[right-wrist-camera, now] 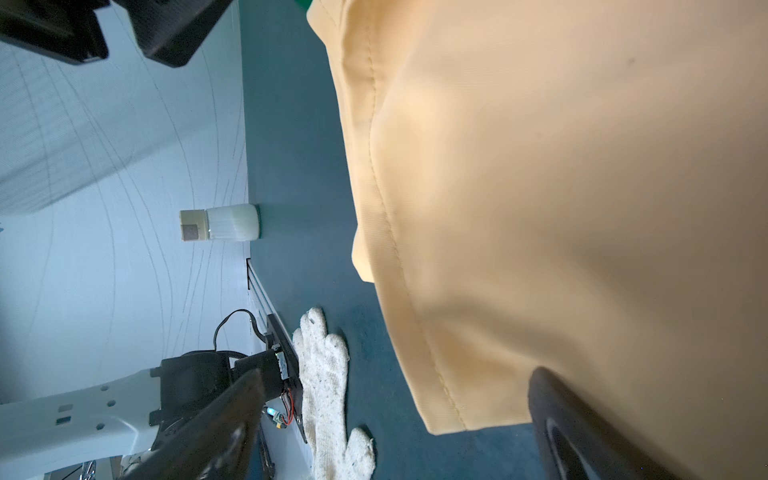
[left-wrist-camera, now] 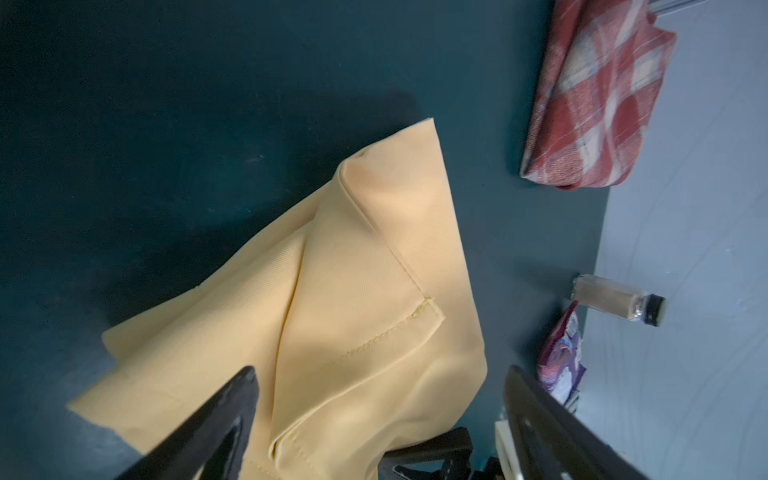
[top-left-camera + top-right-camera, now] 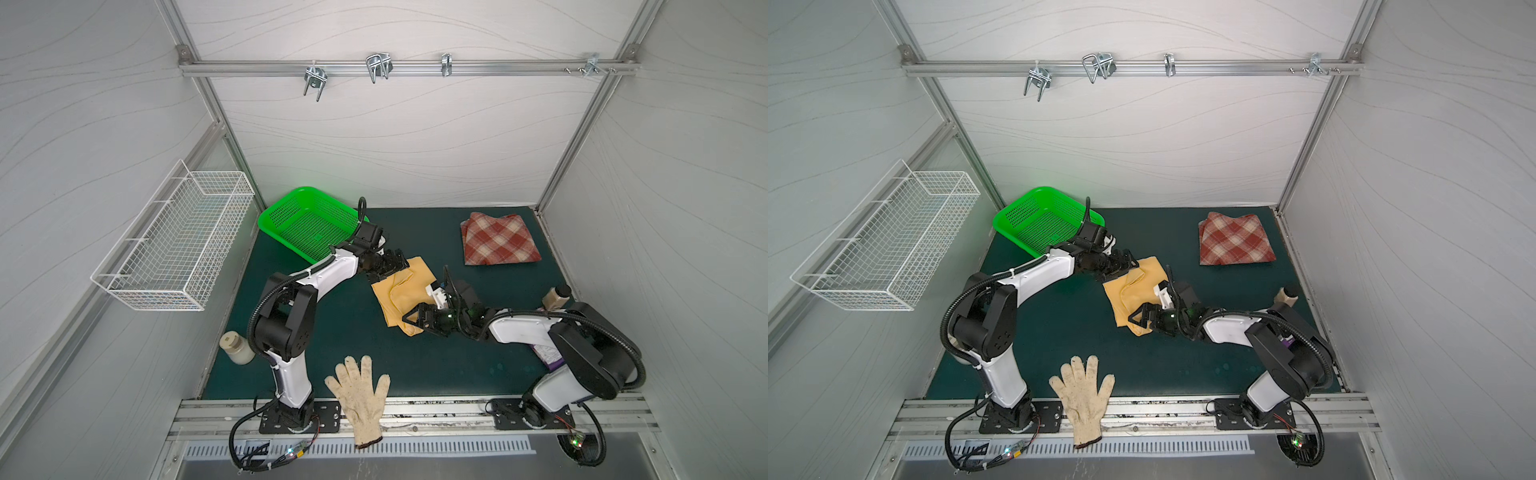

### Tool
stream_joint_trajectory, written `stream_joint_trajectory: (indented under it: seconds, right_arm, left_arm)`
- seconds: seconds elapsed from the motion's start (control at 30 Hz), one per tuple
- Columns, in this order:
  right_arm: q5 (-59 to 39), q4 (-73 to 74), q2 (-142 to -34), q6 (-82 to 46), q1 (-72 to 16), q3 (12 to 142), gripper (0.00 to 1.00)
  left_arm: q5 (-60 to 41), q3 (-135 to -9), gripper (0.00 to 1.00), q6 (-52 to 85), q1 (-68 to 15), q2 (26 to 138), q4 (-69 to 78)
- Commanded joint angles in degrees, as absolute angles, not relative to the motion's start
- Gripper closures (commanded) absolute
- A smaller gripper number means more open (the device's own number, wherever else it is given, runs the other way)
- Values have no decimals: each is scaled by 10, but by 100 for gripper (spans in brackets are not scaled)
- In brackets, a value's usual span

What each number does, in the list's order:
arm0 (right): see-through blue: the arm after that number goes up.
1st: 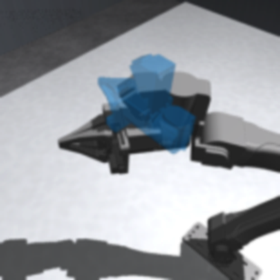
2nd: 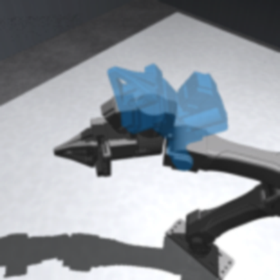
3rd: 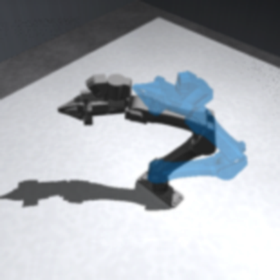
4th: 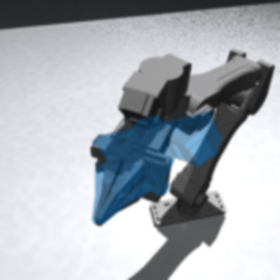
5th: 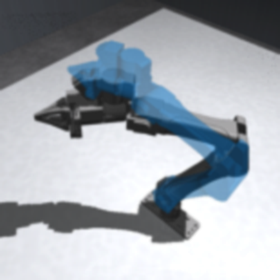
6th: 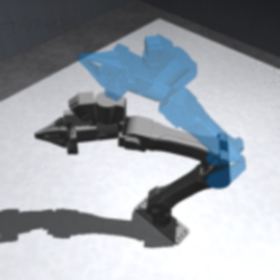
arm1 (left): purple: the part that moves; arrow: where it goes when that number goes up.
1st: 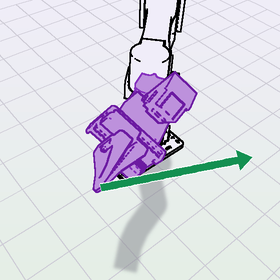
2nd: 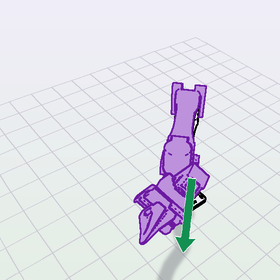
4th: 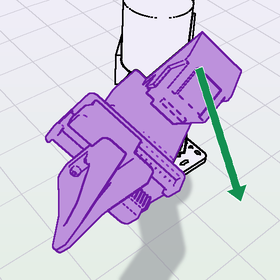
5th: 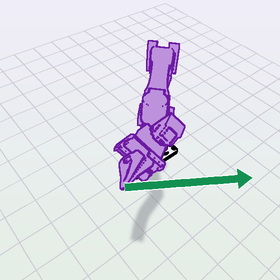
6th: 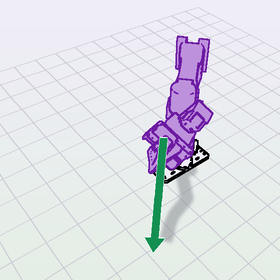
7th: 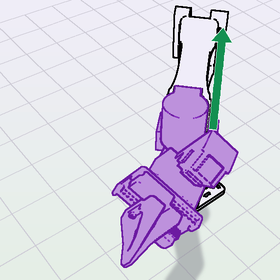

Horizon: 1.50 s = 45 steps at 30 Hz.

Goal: Fold and stack the skirts

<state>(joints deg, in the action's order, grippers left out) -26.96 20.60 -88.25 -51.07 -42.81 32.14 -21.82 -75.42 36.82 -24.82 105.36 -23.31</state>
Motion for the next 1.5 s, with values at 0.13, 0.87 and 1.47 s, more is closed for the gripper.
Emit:
stream_joint_trajectory:
  seconds: [0.13,0.87,1.47]
  right_arm:
    - [-259,221,-871,-497,-432,302,1]
    - [-217,-120,-453,-380,-362,399,1]
    - [-322,-99,-472,-385,-225,362,1]
  left_arm:
    - [-78,-802,7,317,-306,1075,-315]
    - [-178,-744,1,449,-388,963,-166]
    - [-134,-748,1,547,-404,1125,-38]
